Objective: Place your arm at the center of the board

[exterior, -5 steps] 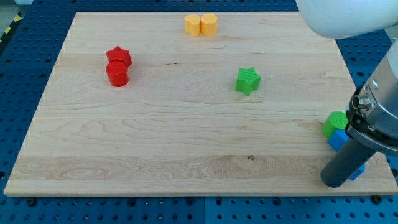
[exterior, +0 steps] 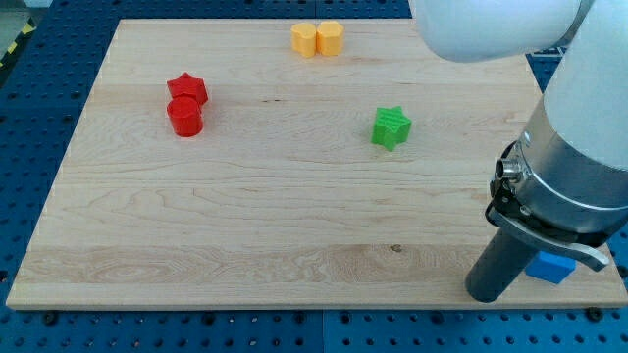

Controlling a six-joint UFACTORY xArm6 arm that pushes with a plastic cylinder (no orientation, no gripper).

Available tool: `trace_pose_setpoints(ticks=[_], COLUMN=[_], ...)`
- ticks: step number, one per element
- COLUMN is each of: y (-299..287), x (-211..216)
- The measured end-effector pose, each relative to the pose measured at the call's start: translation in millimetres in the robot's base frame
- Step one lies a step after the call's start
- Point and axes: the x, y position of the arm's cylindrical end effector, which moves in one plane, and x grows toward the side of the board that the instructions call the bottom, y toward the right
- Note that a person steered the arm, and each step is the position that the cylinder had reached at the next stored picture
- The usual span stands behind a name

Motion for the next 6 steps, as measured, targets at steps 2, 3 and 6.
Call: trace_pose_setpoints(ticks=[2,3,6], y=[-47,-63,-137], x=[-36,-86,-167])
